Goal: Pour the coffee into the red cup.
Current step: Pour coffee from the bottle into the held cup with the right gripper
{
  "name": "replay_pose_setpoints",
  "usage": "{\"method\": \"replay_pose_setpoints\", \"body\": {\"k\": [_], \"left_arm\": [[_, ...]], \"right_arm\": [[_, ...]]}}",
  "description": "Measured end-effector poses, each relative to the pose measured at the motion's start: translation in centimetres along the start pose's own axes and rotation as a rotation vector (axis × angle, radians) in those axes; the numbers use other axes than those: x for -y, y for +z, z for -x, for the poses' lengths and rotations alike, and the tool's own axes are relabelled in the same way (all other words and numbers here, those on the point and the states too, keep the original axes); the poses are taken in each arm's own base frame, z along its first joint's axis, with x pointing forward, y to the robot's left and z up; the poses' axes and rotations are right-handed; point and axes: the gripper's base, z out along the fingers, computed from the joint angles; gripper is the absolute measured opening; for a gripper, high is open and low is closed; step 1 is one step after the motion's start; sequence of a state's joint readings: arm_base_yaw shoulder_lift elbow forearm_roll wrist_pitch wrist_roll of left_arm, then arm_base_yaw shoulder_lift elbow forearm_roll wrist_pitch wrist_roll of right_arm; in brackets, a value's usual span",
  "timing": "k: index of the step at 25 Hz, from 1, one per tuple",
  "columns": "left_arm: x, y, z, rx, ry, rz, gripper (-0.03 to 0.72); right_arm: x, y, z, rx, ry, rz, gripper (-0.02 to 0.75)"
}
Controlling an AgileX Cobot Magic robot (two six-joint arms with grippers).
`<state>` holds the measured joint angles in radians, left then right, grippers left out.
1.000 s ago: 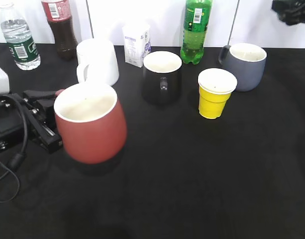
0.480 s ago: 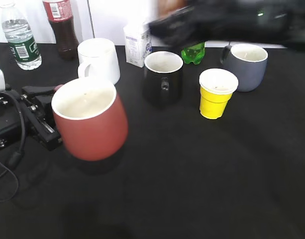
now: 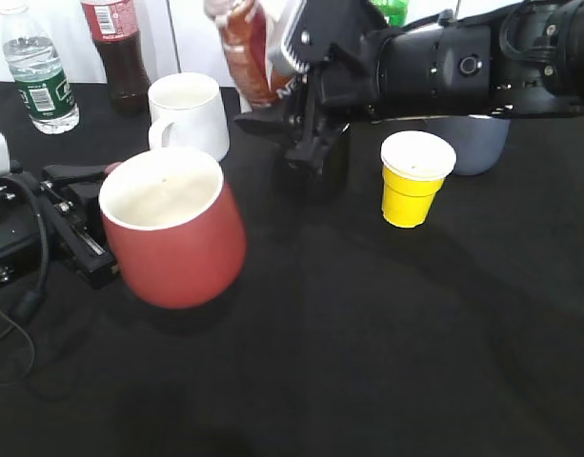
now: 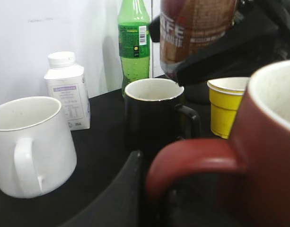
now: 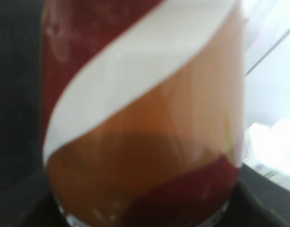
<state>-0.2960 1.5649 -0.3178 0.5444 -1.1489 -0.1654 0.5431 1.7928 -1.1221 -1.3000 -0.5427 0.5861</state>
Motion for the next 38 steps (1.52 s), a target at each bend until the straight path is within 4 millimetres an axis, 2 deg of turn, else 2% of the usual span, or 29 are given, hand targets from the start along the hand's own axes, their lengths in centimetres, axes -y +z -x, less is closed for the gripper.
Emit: {"method": "replay_pose_setpoints", "body": {"k": [4, 6, 13, 18, 22, 28, 38], "left_arm": [[0.0, 0.0, 0.0, 0.003, 0.001, -0.002, 0.054], [0.1, 0.0, 0.0, 0.002, 0.003, -0.007, 0.055], [-0.2, 0.0, -0.1, -0.007, 0.012, 0.017, 0.057], [-1.0, -0.1, -0.3, -0.037, 0.027, 0.108, 0.060], [-1.0, -0.1, -0.4, -0.045, 0.041, 0.111, 0.060], [-1.0, -0.1, -0.4, -0.045, 0.043, 0.111, 0.069], [-1.0, -0.1, -0.4, -0.045, 0.043, 0.110, 0.073]], "right_arm": [[-2.1, 1.0, 1.4, 0.026, -0.082, 0.055, 0.534], [-2.2, 1.3, 1.4, 0.030, -0.159, 0.053, 0.534], [-1.1, 1.8, 0.5, -0.021, -0.409, -0.083, 0.534], [-1.0, 1.8, 0.5, -0.026, -0.528, -0.098, 0.534], [-0.9, 1.8, 0.5, -0.032, -0.636, -0.113, 0.534], [-0.8, 1.8, 0.6, -0.040, -0.769, -0.119, 0.534], [-0.4, 1.8, 0.9, -0.035, -0.877, -0.175, 0.534]]}}
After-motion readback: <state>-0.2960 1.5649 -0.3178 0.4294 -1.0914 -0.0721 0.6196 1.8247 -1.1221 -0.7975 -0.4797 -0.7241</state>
